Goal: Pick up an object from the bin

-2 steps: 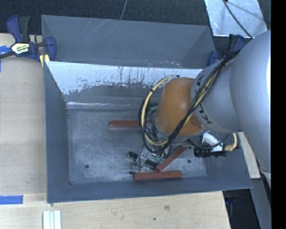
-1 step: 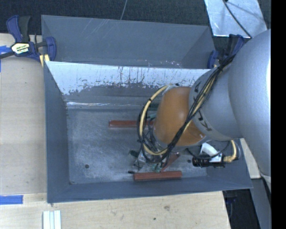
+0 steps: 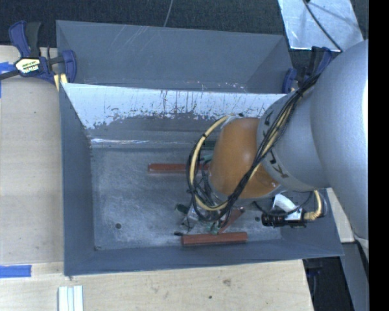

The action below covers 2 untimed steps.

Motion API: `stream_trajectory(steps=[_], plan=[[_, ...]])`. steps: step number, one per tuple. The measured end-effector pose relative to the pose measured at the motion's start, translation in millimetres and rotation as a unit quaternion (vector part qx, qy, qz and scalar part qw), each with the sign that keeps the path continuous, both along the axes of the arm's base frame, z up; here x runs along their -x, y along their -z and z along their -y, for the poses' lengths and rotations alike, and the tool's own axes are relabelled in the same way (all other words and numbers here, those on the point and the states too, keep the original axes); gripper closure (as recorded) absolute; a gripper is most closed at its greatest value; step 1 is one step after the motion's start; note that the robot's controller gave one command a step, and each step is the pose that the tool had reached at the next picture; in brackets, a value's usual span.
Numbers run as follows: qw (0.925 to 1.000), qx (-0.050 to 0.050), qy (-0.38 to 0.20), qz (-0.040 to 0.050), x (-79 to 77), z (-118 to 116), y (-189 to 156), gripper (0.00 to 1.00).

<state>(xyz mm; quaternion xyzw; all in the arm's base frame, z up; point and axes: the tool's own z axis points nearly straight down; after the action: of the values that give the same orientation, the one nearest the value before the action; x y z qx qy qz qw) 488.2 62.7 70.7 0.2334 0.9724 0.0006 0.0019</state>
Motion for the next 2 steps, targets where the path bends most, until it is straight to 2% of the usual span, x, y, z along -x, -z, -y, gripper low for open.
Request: stream_trajectory(steps=[2], plan=[[1.0000, 0.000, 0.000, -0.0012, 0.4, 0.1, -2.5, 1.00]])
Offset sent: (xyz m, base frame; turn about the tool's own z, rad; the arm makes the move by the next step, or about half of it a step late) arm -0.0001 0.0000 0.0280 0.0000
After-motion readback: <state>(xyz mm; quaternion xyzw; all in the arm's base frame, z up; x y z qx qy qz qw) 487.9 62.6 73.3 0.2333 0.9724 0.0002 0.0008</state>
